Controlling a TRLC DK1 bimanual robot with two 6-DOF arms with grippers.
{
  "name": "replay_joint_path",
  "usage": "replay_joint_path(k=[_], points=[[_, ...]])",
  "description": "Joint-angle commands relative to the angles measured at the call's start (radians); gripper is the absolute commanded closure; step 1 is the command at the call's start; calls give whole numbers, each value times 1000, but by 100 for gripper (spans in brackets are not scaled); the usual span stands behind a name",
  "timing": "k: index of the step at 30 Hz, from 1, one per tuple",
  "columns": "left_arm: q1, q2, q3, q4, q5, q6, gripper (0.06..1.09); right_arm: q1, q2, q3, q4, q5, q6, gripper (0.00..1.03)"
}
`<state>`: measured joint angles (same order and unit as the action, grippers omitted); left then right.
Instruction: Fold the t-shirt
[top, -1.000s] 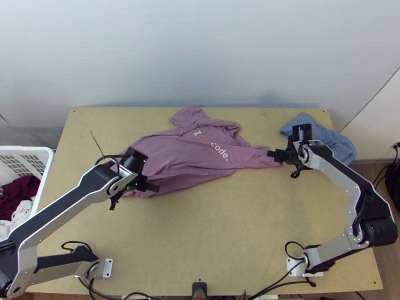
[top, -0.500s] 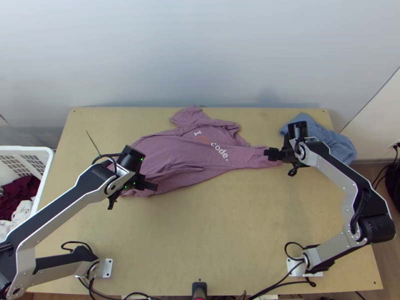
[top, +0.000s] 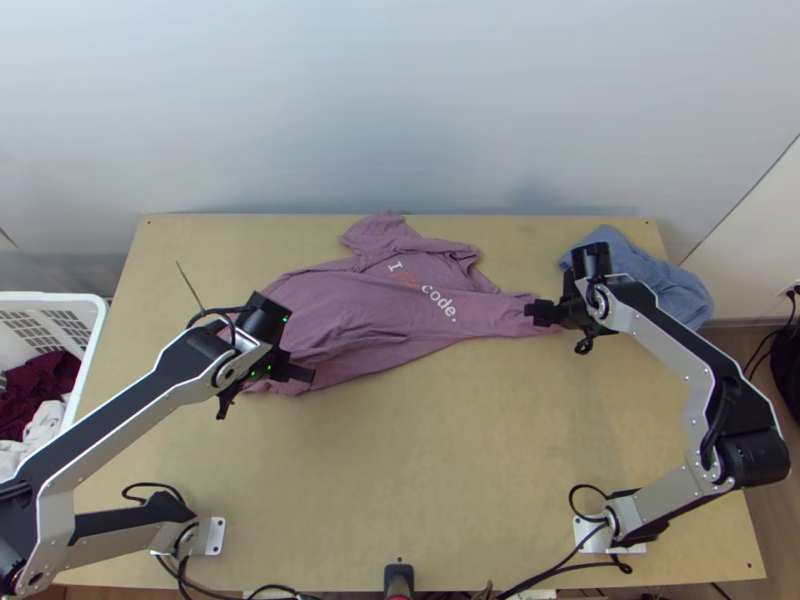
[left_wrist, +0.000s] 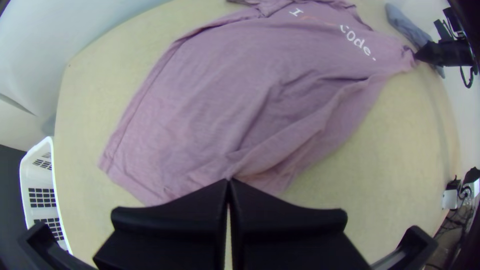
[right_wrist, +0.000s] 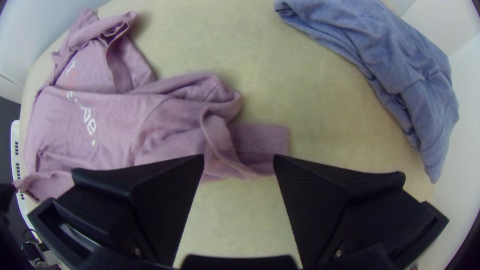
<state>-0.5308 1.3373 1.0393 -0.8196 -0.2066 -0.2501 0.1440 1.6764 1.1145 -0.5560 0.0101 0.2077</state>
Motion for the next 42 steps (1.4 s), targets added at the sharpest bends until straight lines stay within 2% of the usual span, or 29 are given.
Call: replay_joint_path(k=[1,11,12,13,14,15,22,27,42], points=[[-5,17,11,5,1,0,104,8,-23,-4,-25,-10,-14,37],[-12,43,31,8,1,0,104,-17,91,30,-4,-9,-41,38],[-12,43,31,8,1,0,104,-17,101,33,2,-10,-45,48],[-12,43,31,7,1,0,104,-17,114,39,10,-15,-54,67],[-12,43,31,7,-1,0,104,-17,124,50,10,-44,-76,93],[-8,42,31,7,-1,0,104,-17,131,56,5,-76,-88,100],[74,-13,51,-1,-1,0,104,-34,37,25,-19,-84,-79,100],[150,-72,177,-62,1,0,104,-64,-109,54,-68,-114,-28,100],[292,-191,421,-128,12,61,105,-67,-287,530,-479,-130,78,100]])
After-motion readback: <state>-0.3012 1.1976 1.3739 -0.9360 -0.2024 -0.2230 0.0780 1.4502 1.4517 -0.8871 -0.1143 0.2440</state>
